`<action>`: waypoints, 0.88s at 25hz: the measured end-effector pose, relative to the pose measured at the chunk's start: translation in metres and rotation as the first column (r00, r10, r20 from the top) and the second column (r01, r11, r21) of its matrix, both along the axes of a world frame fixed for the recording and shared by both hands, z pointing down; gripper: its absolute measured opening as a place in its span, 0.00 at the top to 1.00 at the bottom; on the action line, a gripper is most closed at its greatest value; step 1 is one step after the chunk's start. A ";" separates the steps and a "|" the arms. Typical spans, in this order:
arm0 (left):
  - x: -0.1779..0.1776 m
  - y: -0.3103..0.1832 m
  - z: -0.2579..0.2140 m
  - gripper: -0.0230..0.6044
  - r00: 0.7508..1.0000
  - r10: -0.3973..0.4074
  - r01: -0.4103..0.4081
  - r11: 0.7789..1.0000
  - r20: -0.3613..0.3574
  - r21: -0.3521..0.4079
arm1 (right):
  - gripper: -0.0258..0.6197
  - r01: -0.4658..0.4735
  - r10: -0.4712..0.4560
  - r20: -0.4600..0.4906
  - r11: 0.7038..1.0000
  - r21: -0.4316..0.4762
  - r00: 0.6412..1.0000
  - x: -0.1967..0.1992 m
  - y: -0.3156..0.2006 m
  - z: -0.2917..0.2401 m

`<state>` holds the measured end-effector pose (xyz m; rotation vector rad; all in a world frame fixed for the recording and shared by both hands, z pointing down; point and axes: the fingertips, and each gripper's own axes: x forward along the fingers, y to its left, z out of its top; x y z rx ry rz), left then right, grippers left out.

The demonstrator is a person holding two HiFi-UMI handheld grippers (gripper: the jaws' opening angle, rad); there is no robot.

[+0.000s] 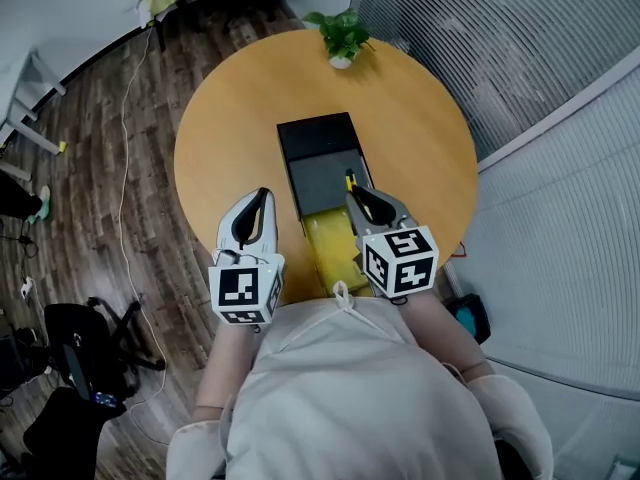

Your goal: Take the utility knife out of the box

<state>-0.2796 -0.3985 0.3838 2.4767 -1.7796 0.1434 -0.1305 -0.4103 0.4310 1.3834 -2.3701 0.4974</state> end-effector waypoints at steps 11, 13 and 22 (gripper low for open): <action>0.006 0.001 -0.032 0.95 1.000 0.021 -0.021 0.998 0.003 0.066 | 0.86 -0.016 0.010 0.050 0.994 0.104 0.999 0.002 0.005 -0.043; 0.006 0.000 -0.033 0.95 1.000 0.023 -0.023 0.997 0.006 0.067 | 0.86 -0.028 0.022 0.060 0.994 0.105 0.998 0.003 0.004 -0.045; 0.006 -0.001 -0.027 0.95 1.000 0.026 -0.027 0.998 0.004 0.059 | 0.86 -0.016 0.012 0.038 0.996 0.092 0.999 0.001 0.007 -0.034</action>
